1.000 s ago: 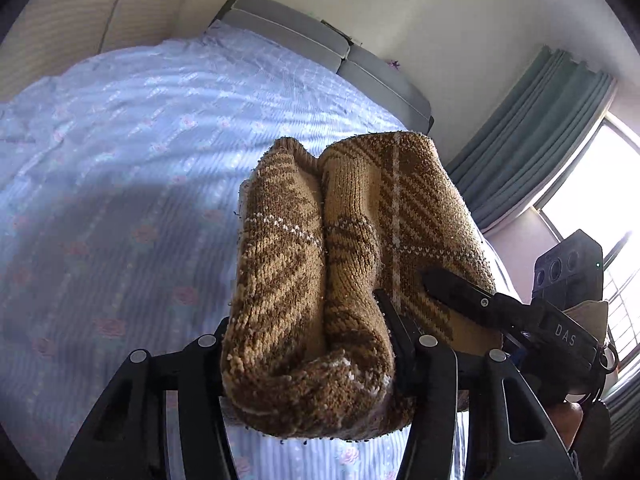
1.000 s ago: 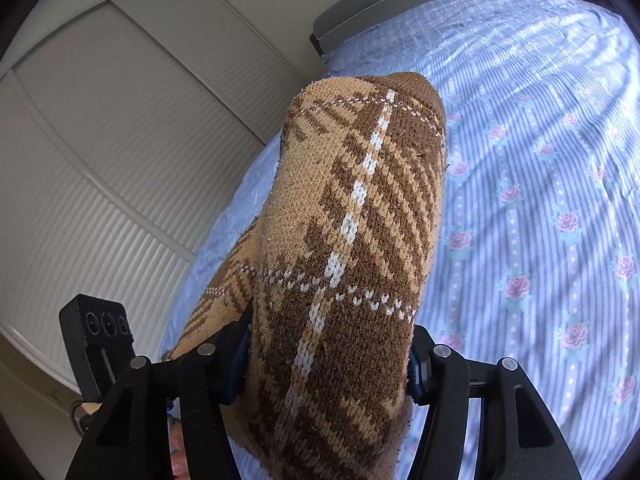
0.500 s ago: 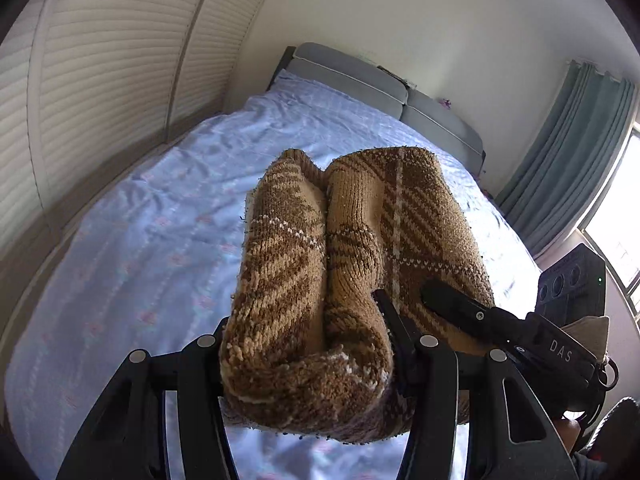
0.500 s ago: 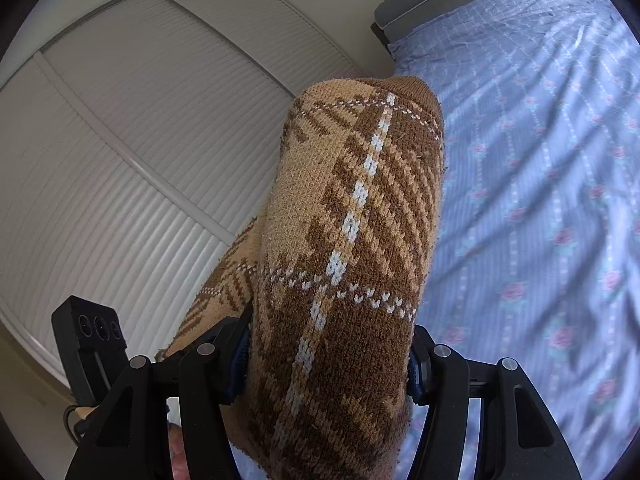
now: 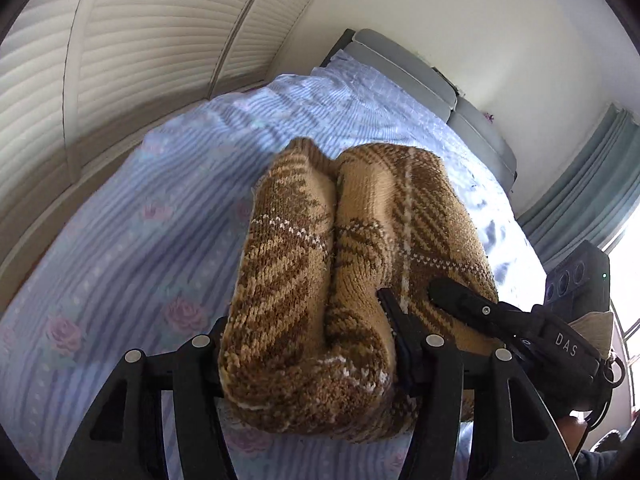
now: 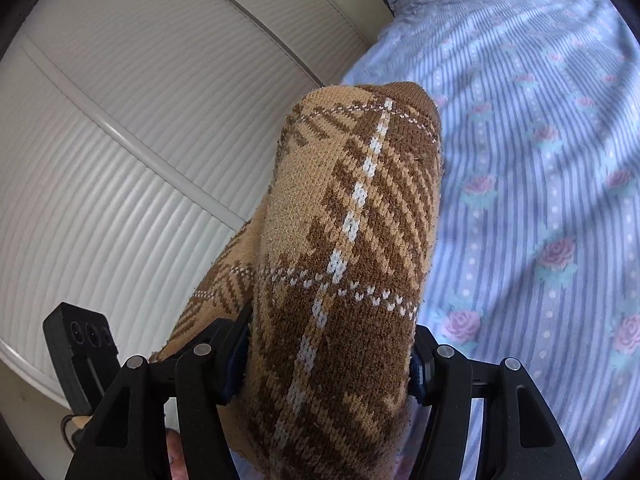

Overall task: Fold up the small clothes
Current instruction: 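Carry the bundle toward the wardrobe side of the bed and lower it, then open both grippers and withdraw from the placed bundle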

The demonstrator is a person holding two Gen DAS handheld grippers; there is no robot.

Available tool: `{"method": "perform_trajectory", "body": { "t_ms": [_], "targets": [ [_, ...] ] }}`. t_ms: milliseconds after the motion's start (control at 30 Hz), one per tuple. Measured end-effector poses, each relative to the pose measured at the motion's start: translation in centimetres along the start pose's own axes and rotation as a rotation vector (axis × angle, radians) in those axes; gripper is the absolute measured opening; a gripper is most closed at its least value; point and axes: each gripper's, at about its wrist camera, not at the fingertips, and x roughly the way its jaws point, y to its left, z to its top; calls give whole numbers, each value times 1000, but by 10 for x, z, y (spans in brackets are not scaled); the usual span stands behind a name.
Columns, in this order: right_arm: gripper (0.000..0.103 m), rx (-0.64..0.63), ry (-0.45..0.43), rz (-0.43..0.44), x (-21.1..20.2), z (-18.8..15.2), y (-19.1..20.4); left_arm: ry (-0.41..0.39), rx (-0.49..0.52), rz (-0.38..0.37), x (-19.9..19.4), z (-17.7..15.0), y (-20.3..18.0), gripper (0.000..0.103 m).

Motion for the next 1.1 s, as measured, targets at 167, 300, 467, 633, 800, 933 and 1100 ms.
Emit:
{"method": "perform_trajectory", "body": {
  "t_ms": [167, 300, 467, 633, 800, 933, 1100],
  "targets": [
    [85, -99, -43, -43, -8, -3, -4, -69, 6, 20, -7, -11, 1, 75],
    [85, -193, -108, -104, -41, -17, 0, -147, 78, 118, -34, -19, -20, 77],
    [85, -395, -313, -129, -95, -38, 25, -302, 216, 199, -81, -36, -69, 82],
    [85, -520, -320, -104, -89, -33, 52, -333, 314, 132, -84, -36, -105, 89],
    [85, -541, -257, -184, -74, -38, 56, -262, 288, 156, -60, -40, -103, 89],
    [85, -592, -211, -263, -63, -56, 46, -195, 257, 192, -39, -47, -89, 89],
    [89, -635, -179, -318, -50, -61, 48, -131, 226, 224, -22, -55, -67, 87]
  ]
}}
